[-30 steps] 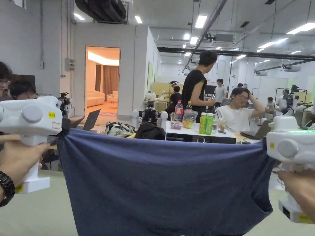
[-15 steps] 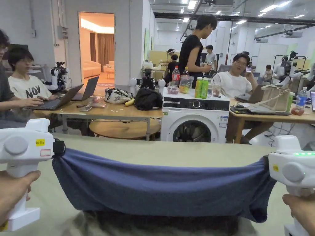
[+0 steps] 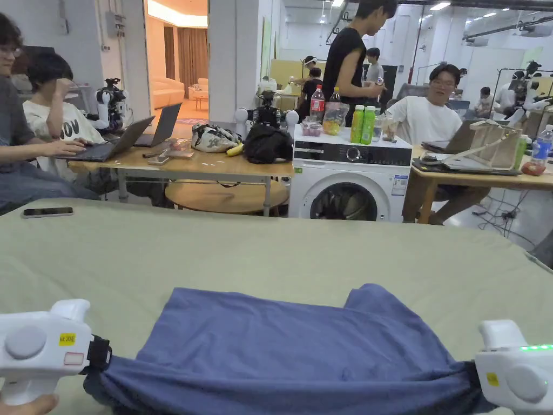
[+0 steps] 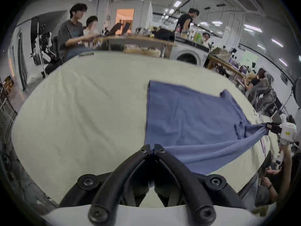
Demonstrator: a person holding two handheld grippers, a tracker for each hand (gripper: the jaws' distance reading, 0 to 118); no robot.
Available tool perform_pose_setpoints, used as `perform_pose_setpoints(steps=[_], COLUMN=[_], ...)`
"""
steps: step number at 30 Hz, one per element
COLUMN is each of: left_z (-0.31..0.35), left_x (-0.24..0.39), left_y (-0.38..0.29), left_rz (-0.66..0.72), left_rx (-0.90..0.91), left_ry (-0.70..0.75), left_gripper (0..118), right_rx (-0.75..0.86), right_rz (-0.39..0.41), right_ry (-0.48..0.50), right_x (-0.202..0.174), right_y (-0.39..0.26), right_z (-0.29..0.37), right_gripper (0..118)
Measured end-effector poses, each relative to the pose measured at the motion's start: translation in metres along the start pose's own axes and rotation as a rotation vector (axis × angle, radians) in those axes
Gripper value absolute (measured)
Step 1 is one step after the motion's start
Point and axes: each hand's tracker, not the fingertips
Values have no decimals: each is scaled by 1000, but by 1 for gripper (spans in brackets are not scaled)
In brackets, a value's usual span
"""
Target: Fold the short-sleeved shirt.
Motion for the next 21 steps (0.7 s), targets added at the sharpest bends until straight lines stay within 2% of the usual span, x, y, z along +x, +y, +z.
perform_pose_setpoints(steps=[2, 6, 12, 13, 14, 16, 18, 21], left_z=[-18, -43, -45, -43, -37, -28, -23, -13], left_x=[-6, -18, -14, -12, -7, 1, 4, 19], left_y=[-8, -22, -44, -44, -45, -46, -42, -41], left_rz=[19, 23, 30, 31, 28, 23, 26, 0], left_rx=[-80, -195, -196, -181, -159, -90, -19, 96], left_ry=[8, 20, 9, 12, 15, 38, 17, 2], left_gripper=[0, 0, 0, 3, 11, 32, 38, 38], right_rx=[-45, -146, -212, -213, -198, -134, -69, 26], right_rz=[-5, 34, 19, 21, 28, 21, 3, -56], right_ry=[11, 0, 7, -2, -18, -42, -35, -12], right_x=[-3, -8, -10, -14, -17, -22, -29, -40], right_y=[-13, -34, -49, -48, -46, -41, -36, -27], right_z=[-8, -26, -35, -31, -27, -19, -12, -5], right_gripper=[0, 0, 1, 12, 29, 63, 64, 64])
